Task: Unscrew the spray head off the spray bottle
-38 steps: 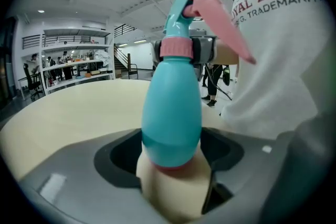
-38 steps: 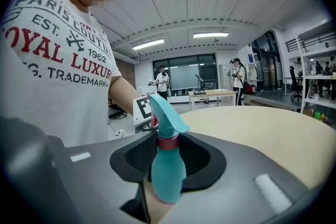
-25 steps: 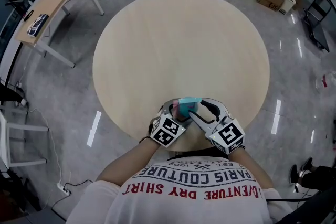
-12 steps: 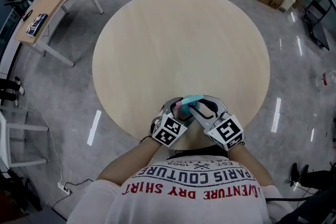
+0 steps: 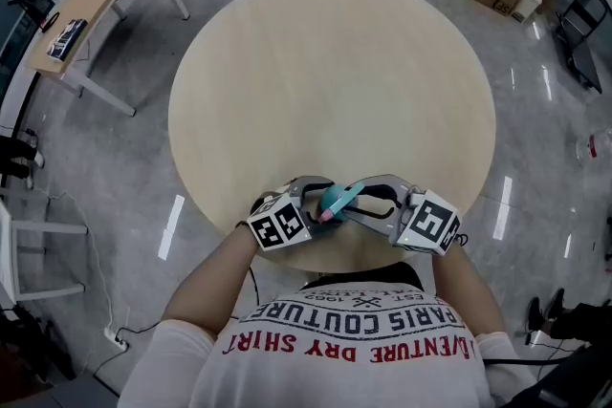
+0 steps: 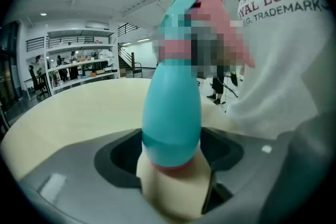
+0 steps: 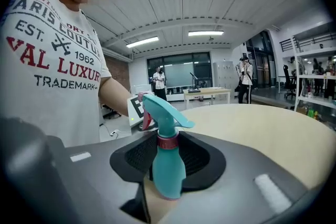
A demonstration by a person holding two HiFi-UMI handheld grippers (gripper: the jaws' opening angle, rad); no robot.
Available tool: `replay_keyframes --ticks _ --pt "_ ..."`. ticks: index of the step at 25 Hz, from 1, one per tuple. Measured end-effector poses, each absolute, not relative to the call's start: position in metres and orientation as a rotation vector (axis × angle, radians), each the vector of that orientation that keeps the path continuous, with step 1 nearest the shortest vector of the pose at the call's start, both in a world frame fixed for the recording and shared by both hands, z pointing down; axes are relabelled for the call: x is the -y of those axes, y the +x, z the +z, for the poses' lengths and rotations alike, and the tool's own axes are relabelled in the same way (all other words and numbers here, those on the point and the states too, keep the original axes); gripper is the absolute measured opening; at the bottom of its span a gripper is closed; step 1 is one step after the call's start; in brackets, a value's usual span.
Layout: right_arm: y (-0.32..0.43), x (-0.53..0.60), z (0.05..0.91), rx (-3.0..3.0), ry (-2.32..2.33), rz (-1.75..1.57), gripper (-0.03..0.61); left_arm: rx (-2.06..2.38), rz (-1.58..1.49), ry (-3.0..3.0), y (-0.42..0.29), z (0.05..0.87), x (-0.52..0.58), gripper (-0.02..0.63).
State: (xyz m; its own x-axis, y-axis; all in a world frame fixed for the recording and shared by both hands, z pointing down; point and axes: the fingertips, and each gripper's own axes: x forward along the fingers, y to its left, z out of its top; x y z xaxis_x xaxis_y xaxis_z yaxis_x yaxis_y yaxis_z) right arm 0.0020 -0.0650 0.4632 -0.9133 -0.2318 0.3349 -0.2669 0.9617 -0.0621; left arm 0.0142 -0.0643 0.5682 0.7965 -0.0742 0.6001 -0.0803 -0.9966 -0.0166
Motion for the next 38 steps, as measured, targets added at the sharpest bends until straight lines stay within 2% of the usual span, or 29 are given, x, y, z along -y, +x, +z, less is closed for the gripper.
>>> replay_keyframes --ticks 9,11,16,21,24,31,38 --pt "-0.001 0.074 0.465 2.773 0.502 0.170 0.137 0.300 0.922 2.900 0.013 0.569 0.070 0.341" --pt "0.001 0.080 0.465 2.753 0.675 0.185 0.178 0.458 0.894 2.852 0.012 0.567 0.078 0.342" --pt "0.007 0.094 0.469 2.703 0.969 0.215 0.176 0.792 0.835 2.717 0.018 0.567 0.093 0.342" --pt "0.005 0.103 0.467 2.640 1.073 0.151 0.153 0.924 0.814 2.656 0.022 0.568 0.095 0.342" --pt "0.004 0.098 0.464 2.667 0.981 0.127 0.141 0.815 0.819 2.717 0.023 0.567 0.091 0.342" --pt "-0.013 0.067 0.462 2.775 0.324 0.112 0.132 0.063 0.947 2.972 0.003 0.568 0.063 0.342" --pt "-0.015 0.069 0.449 2.824 0.334 0.139 0.132 0.125 0.913 2.957 0.006 0.568 0.066 0.342"
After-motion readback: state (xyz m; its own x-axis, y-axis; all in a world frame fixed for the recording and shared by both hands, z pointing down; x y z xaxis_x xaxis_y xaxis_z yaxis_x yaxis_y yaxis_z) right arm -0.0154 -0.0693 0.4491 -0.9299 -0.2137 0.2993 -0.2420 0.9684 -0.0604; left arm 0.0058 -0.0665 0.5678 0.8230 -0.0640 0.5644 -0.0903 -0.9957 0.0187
